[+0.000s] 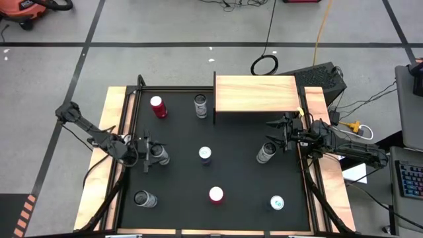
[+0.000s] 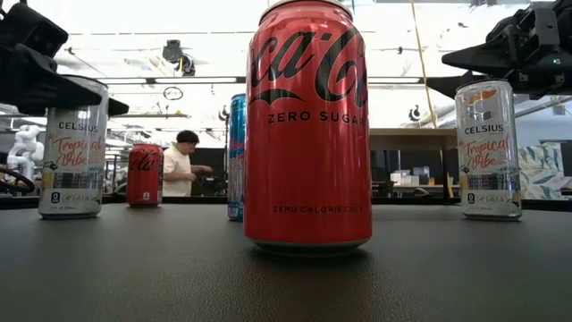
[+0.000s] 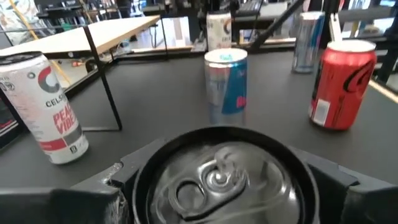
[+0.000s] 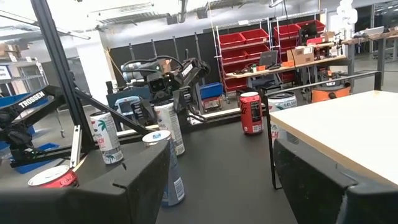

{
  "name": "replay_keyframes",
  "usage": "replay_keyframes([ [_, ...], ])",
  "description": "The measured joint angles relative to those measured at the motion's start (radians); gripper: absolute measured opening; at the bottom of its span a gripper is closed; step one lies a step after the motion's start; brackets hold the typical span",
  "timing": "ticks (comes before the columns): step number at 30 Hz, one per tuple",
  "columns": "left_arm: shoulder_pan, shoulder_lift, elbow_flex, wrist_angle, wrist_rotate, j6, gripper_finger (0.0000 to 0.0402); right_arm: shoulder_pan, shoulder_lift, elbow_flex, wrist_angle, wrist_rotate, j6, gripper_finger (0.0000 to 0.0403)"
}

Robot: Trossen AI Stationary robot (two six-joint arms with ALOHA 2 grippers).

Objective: Place canned beverage on shelf
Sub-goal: Put the left white-yellow soda can on the shelf

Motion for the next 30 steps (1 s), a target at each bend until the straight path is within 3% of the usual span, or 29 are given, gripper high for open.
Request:
replay_keyframes([
  [11,0.000,0.013,0.000,-0.001,-0.062,-0.180,0.0295,0.000,0.000,0.000,0.000,0.000,-0.001,0.0270],
  [19,0.000,0.013,0.000,-0.001,-0.063,-0.230,0.0293,0.000,0.000,0.000,-0.003,0.000,-0.001,0.0270],
  [27,0.000,0.013,0.000,0.000,-0.066,-0.280,0.0243,0.000,0.000,0.000,-0.035,0.002,0.021,0.0270],
  [30,0.000,0.013,0.000,0.000,-0.059,-0.257,0.0243,0.000,0.000,0.000,-0.035,0.043,0.018,0.0270],
])
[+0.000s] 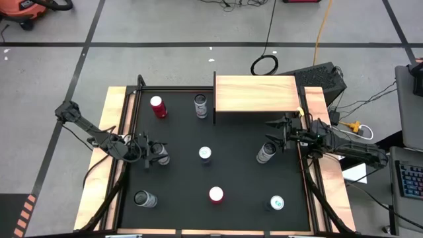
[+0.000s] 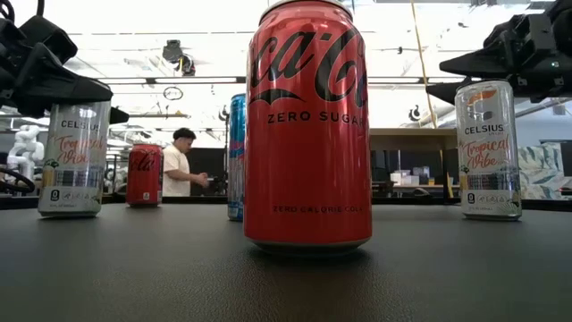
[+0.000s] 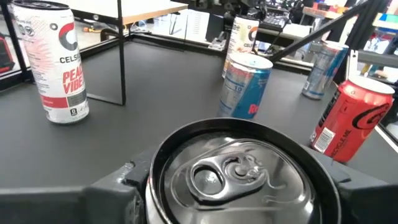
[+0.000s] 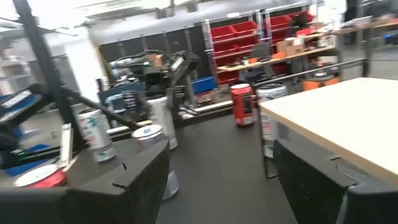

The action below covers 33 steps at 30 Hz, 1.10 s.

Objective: Place canned beverage on shelf
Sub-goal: Put the left white-yellow soda can on the shelf

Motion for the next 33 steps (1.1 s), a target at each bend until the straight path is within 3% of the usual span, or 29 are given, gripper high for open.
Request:
replay_keyframes([
  [5,0.000,0.000,0.000,0.009,-0.001,-0.002,0.0243,0.000,0.000,0.000,0.000,0.080,0.000,0.0270],
  [16,0.009,0.009,0.091,0.011,0.000,0.081,0.0243,0.000,0.000,0.000,0.001,0.118,0.059,0.0270],
  [25,0.108,0.065,0.210,0.009,0.025,0.111,0.0243,0.000,0.000,0.000,0.001,0.117,0.059,0.0270],
  [33,0.235,0.223,0.387,-0.066,0.143,0.176,0.0243,0.000,0.000,0.000,0.001,0.118,0.058,0.0270],
])
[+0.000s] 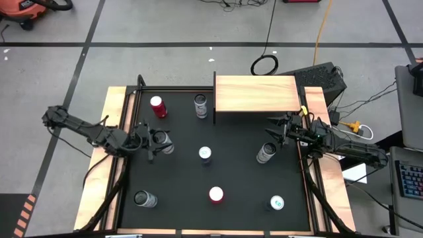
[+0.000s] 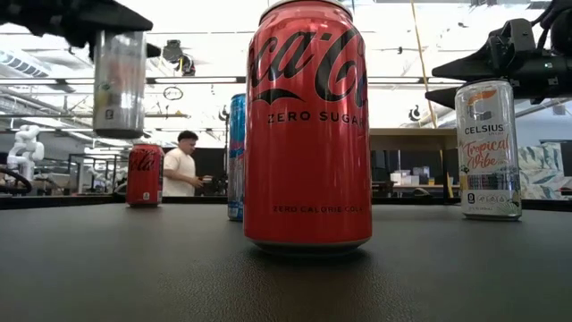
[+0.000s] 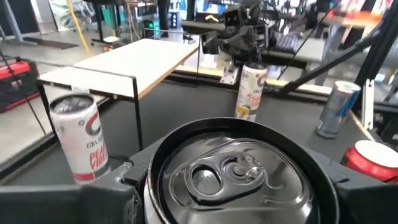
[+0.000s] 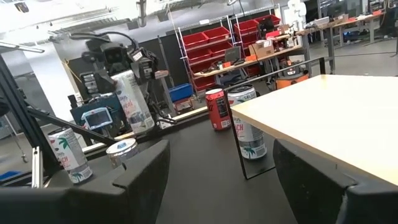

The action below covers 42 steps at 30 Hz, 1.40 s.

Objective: Place canned beverage on shelf
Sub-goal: Put the left white-yellow soda can on the shelf

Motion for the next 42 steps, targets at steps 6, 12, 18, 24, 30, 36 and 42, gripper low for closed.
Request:
replay_keyframes([
  [6,0.104,0.089,0.099,0.013,0.033,0.087,0.0260,0.000,0.000,0.000,0.000,0.033,-0.006,0.0270],
  [12,0.233,0.172,0.157,0.038,0.133,0.124,0.0247,0.000,0.000,0.000,0.000,0.076,-0.006,0.0270],
  [18,0.378,0.279,0.214,0.137,0.292,0.144,0.0245,0.000,0.000,0.000,0.001,0.075,0.000,0.0270],
  [24,0.510,0.417,0.305,0.181,0.475,0.137,0.0244,0.000,0.000,0.000,0.049,0.073,-0.005,0.0270],
  [30,0.596,0.568,0.459,0.202,0.632,0.144,0.0244,0.000,0.000,0.000,0.123,0.071,-0.032,0.0270],
  [36,0.680,0.704,0.631,0.168,0.767,0.145,0.0244,0.000,0.000,0.019,0.121,0.071,-0.031,0.0270],
  [42,0.764,0.824,0.750,0.161,0.889,0.145,0.0243,0.000,0.000,0.047,0.121,0.071,-0.033,0.0270],
])
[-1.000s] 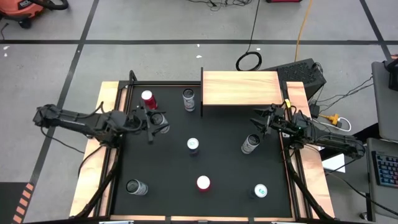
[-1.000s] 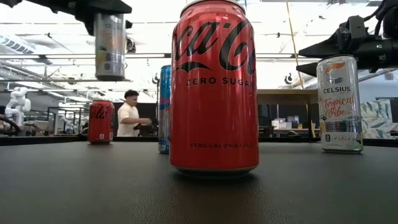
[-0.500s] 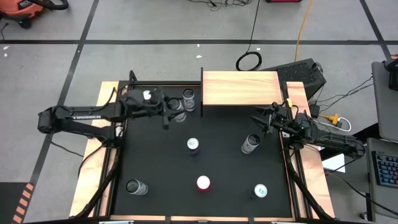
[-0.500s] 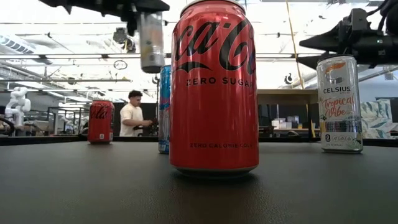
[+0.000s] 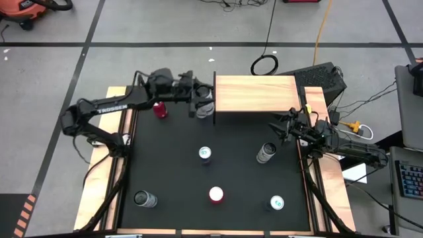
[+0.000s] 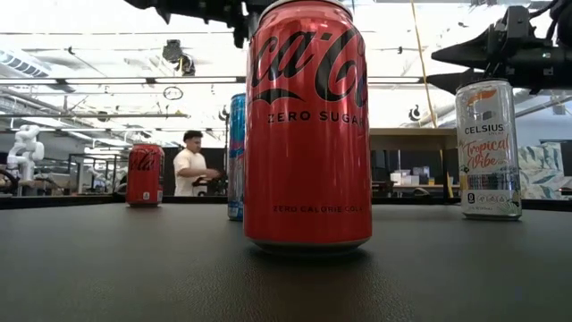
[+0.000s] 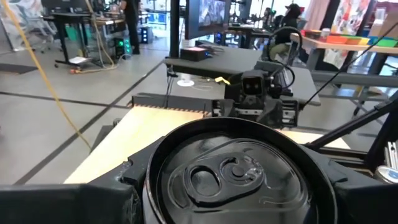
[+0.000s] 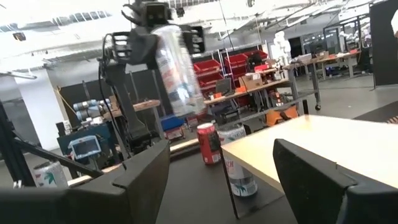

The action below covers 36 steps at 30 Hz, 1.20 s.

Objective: Place canned beverage on shelf
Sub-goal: Put the left white-yellow soda can on the shelf

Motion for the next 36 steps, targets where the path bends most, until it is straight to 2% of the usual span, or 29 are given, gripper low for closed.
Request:
replay_keyframes([
  [8,0.073,0.147,0.150,-0.012,0.130,0.000,0.0243,0.000,0.000,0.003,-0.020,0.002,-0.019,0.0270],
  [13,0.102,0.266,0.290,-0.092,0.190,0.001,0.0243,0.000,0.000,0.004,-0.020,0.003,-0.027,0.0270],
  [20,0.108,0.385,0.431,-0.146,0.201,0.076,0.0255,0.000,0.000,0.006,-0.021,0.003,-0.064,0.0270],
  [25,0.108,0.437,0.468,-0.148,0.235,0.077,0.0258,0.000,0.000,0.006,-0.021,0.003,-0.075,0.0270],
  [36,0.106,0.532,0.469,-0.122,0.250,0.103,0.0260,0.000,0.000,0.008,-0.021,0.002,-0.075,0.0270],
])
